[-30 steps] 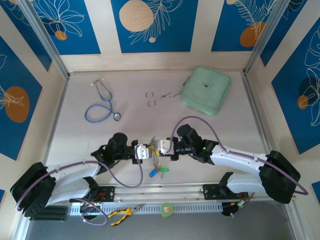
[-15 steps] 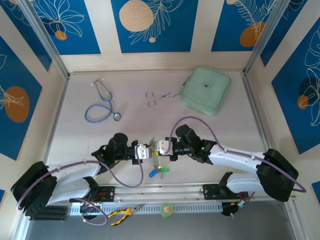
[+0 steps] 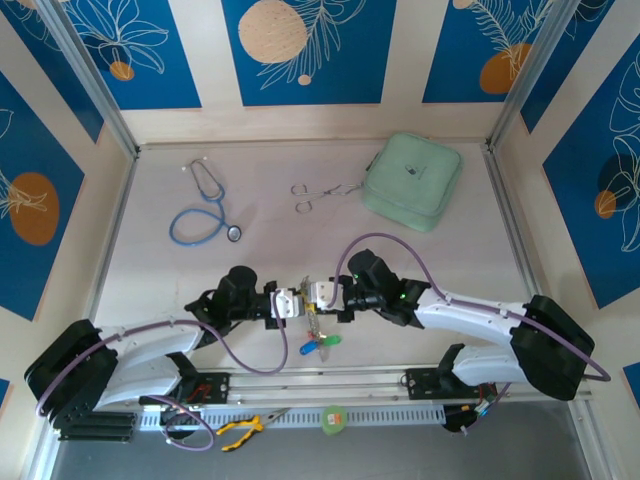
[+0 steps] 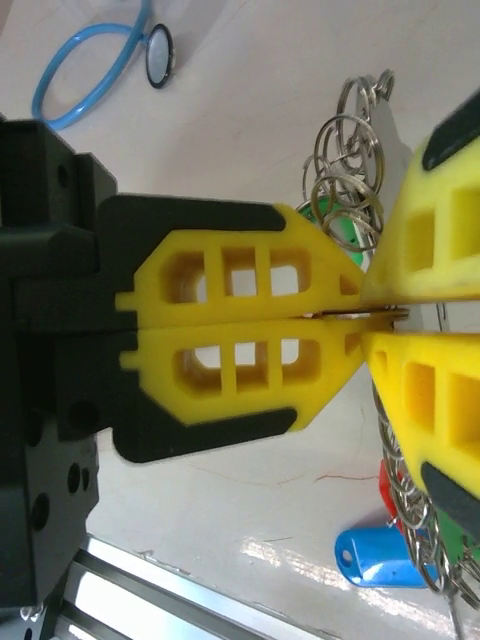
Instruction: Put the keys on the keyring
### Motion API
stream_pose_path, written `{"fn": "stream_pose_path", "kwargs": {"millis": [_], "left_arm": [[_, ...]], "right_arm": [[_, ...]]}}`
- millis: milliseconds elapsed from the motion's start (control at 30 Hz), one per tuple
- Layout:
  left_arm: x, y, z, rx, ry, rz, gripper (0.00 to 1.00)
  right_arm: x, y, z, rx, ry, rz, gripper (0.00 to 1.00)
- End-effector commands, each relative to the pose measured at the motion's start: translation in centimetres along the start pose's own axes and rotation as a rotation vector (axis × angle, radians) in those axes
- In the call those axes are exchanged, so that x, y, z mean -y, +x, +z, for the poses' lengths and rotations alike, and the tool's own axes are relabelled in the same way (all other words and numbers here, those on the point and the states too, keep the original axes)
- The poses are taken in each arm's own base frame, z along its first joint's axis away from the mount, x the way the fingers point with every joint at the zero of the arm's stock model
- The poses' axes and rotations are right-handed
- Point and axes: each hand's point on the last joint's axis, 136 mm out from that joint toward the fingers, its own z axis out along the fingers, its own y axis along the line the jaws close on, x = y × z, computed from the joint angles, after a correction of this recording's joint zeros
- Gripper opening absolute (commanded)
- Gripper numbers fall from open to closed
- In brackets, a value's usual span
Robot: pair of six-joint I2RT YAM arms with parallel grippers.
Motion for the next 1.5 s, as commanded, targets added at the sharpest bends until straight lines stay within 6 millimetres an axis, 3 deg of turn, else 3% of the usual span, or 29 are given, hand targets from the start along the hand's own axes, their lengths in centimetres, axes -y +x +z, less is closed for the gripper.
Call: {"fn": "stream_pose_path", "kwargs": {"millis": [0,167,300,400,567,767,900,1200,1333,1467], "left_arm": [[-0.7,-2.0,-0.4,0.062,-0.03,0.061,0.0],[-0.9,-1.5,-0.7,0.024,-0.046,0.041,0.0],[-1.7,-1.6,-1.2,0.016,-0.098,0.003,0.0],[-2.1,-1.9,-1.8,0.023,-0.136,-0.004,0.0],[-5.0,-1.6,-3.6,-0.03,-0.319,-0.055,0.0],[-9.6,-2.0,-8.5,-0.063,-0.643,-0.136,0.0],[-11.9,-1.6,-12.3,-0.131,-0.838,-0.178,0.0],[-16.5,1.6,-19.9,-0.282,-1.205,-0.275,0.0],[-18.2,3.3,-23.4,-0.285,-1.358,-0.347,0.0],[-19.4,4.3,-26.0,-0.272,-1.472,-0.394,0.0]], "right_arm": [[0.6,-1.2,-1.7,0.065,0.035,0.039,0.26],[2.6,-0.7,-4.8,0.138,0.133,0.235,0.37],[7.1,1.7,-6.5,0.058,0.378,0.516,0.33],[7.8,2.0,-6.9,0.032,0.402,0.608,0.3],[8.9,1.2,-7.4,0.052,0.436,0.638,0.3],[9.6,0.1,-7.1,0.037,0.406,0.608,0.28],[8.6,-0.8,-5.1,0.011,0.305,0.519,0.27],[2.7,-5.0,4.6,-0.026,-0.066,0.195,0.32],[2.2,-6.6,8.4,0.007,-0.134,0.198,0.32],[2.0,-6.7,12.4,-0.001,-0.152,0.205,0.38]]}}
